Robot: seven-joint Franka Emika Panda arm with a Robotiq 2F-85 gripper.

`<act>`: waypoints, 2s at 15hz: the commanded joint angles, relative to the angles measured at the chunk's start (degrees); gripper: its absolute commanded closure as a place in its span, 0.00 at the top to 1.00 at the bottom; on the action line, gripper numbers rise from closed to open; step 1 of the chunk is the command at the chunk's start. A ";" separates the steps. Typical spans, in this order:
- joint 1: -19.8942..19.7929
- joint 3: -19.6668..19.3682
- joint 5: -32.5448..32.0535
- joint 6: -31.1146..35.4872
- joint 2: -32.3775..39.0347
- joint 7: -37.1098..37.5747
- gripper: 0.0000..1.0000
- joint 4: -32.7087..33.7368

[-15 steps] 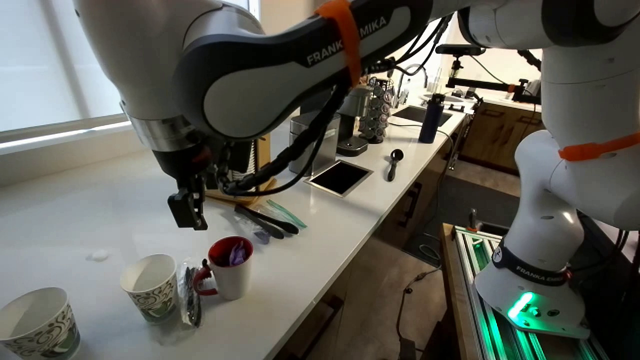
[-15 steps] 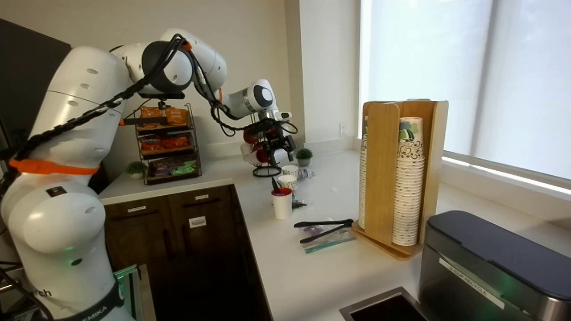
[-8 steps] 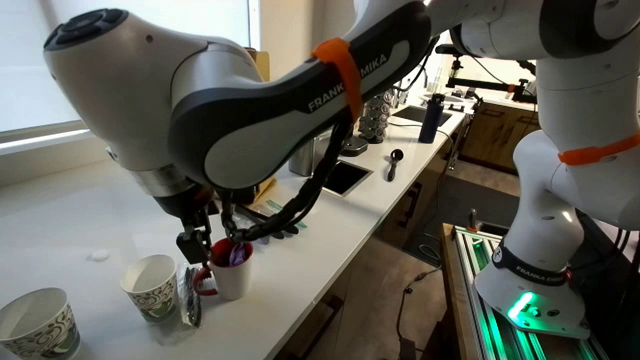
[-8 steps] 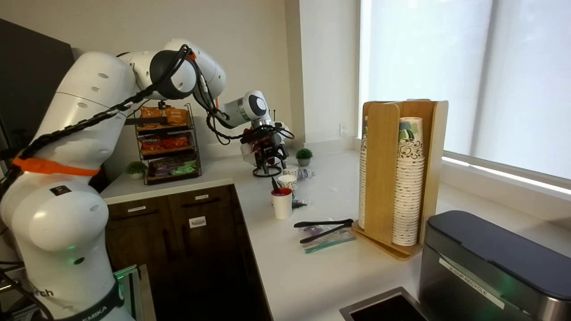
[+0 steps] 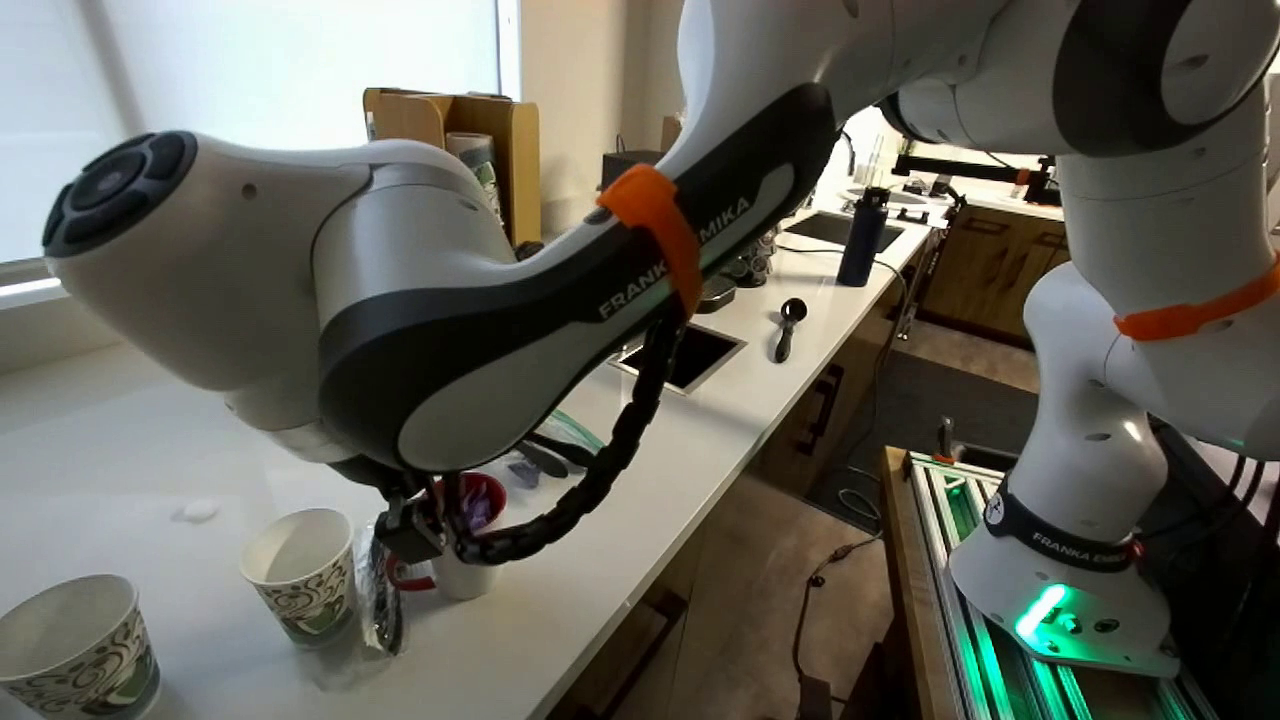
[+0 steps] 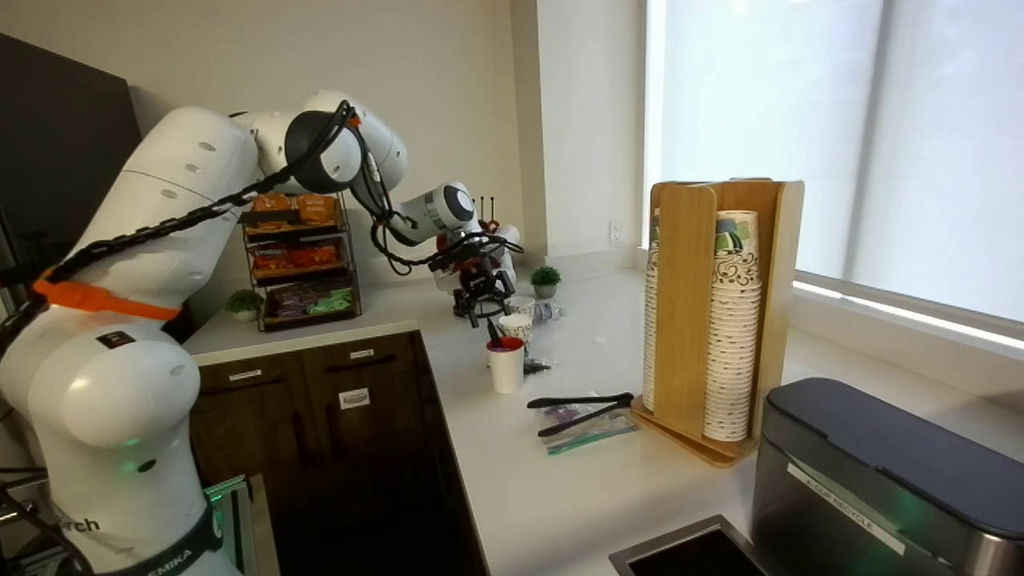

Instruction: Remove the tongs from the cup, then put the spoon in the middle cup

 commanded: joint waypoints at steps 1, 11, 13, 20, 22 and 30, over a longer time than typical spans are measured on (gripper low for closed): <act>2.14 -1.37 -2.11 -3.61 3.65 2.11 1.00 4.73; 3.98 -3.37 -1.79 -8.31 8.31 7.23 0.45 11.33; 4.21 -3.50 -1.55 -9.52 8.92 7.40 0.30 12.33; 5.31 -3.46 -1.82 -13.40 8.22 8.42 0.00 13.45; 5.34 -3.41 -2.00 -13.40 5.98 8.85 0.01 11.53; 2.67 -1.75 -0.12 -4.39 -8.10 9.30 0.01 -0.34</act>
